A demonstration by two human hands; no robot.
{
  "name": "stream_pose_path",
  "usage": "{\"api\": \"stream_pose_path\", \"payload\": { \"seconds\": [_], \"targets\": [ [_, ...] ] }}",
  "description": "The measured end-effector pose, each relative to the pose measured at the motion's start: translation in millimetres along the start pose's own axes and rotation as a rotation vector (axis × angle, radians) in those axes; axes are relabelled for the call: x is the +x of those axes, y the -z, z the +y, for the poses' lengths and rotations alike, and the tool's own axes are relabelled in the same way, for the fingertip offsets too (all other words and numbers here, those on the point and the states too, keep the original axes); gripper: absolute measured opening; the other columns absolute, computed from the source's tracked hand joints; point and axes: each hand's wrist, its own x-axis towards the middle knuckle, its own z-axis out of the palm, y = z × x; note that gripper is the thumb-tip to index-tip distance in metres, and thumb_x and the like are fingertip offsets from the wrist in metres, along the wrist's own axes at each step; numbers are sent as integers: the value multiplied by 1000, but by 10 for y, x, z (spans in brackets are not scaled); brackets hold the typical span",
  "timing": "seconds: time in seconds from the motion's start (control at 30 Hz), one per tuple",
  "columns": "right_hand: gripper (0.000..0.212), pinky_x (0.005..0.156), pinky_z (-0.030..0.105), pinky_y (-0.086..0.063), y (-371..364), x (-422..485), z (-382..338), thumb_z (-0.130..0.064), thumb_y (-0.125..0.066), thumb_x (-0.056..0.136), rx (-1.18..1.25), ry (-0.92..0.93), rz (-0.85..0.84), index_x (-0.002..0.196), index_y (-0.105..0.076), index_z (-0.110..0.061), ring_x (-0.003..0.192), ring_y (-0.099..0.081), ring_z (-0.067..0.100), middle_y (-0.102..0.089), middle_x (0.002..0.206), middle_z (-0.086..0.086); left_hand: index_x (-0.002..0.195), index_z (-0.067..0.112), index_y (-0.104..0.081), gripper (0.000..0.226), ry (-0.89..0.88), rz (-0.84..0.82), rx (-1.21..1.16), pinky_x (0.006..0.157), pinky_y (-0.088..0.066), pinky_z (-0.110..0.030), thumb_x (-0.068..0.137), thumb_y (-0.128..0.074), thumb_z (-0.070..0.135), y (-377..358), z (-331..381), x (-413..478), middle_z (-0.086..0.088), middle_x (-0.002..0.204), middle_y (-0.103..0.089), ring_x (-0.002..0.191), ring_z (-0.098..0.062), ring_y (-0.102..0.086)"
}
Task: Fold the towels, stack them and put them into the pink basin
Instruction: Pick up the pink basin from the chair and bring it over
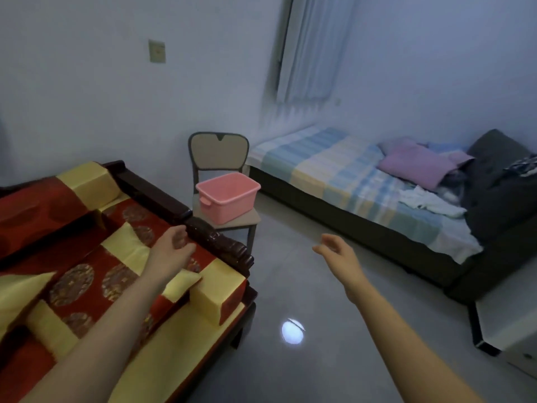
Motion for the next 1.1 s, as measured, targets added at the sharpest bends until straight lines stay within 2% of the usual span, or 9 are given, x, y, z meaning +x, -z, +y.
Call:
{"api": "stream_pose_path", "payload": {
  "seconds": [0.07, 0.2, 0.3, 0.53, 0.57, 0.7, 0.8, 0.97, 1.1],
  "targets": [
    [44, 86, 28, -37, 211, 500, 63, -24, -62, 88, 15, -50, -13, 130, -52, -15, 107, -51, 15, -54, 127, 3, 135, 14, -46, 48, 86, 10, -80, 89, -42, -30, 89, -60, 14, -315, 138, 272, -5, 132, -55, 116, -19, -52],
    [41, 88, 30, -40, 561, 1457, 165, -24, -61, 89, 54, -91, -74, 128, -53, -14, 106, -52, 17, -55, 122, 3, 131, 11, -50, 44, 178, 7, -156, 97, -43, -35, 88, -60, 10, -914, 408, 905, -7, 127, -58, 112, -21, -55],
    [36, 91, 32, -43, 692, 2244, 248, -26, -61, 88, 66, -99, -67, 123, -56, -17, 107, -53, 19, -57, 122, 4, 132, 4, -49, 46, 187, 53, -176, 91, -41, -31, 87, -60, 5, -1326, 599, 1436, -12, 127, -59, 110, -23, -55],
    [38, 93, 37, -45, 644, 4453, 243, -30, -59, 89, 21, -55, -241, 125, -55, -17, 109, -53, 21, -54, 121, 3, 128, 0, -51, 41, 192, 280, -254, 73, -45, -18, 88, -57, -1, -2138, 798, 2699, -16, 119, -61, 93, -15, -57],
    [34, 93, 38, -45, 583, 4712, 243, -28, -59, 90, 25, -72, -262, 122, -57, -16, 108, -54, 22, -56, 120, 4, 128, 0, -51, 41, 221, 287, -254, 73, -46, -17, 88, -58, 0, -2183, 780, 2838, -15, 118, -61, 93, -15, -57],
    [13, 95, 41, -47, 266, 5560, 150, -25, -60, 89, 99, -100, -358, 101, -62, -21, 106, -58, 26, -61, 114, 11, 130, 9, -51, 47, 316, 328, -261, 96, -43, -34, 85, -64, 9, -2238, 656, 3290, -10, 125, -60, 112, -20, -55],
    [5, 99, 45, -47, -184, 6300, 78, -25, -62, 86, 110, -111, -415, 90, -64, -24, 107, -59, 25, -62, 111, 10, 127, 10, -52, 43, 384, 395, -255, 101, -41, -37, 86, -63, 9, -2234, 520, 3815, -10, 124, -61, 110, -19, -55],
    [13, 100, 48, -47, -1026, 7430, 44, -27, -62, 84, 129, -163, -476, 96, -66, -24, 105, -61, 23, -64, 107, 8, 130, 7, -50, 43, 446, 430, -304, 93, -40, -35, 88, -61, 8, -2309, 160, 4952, -12, 121, -59, 107, -22, -54],
    [19, 98, 39, -46, -1643, 8158, -56, -22, -56, 90, 91, -201, -507, 107, -62, -17, 105, -59, 19, -62, 111, 6, 132, 5, -48, 47, 495, 420, -375, 90, -42, -33, 87, -62, 9, -2416, -128, 5868, -14, 125, -59, 115, -26, -56]
  ]
}}
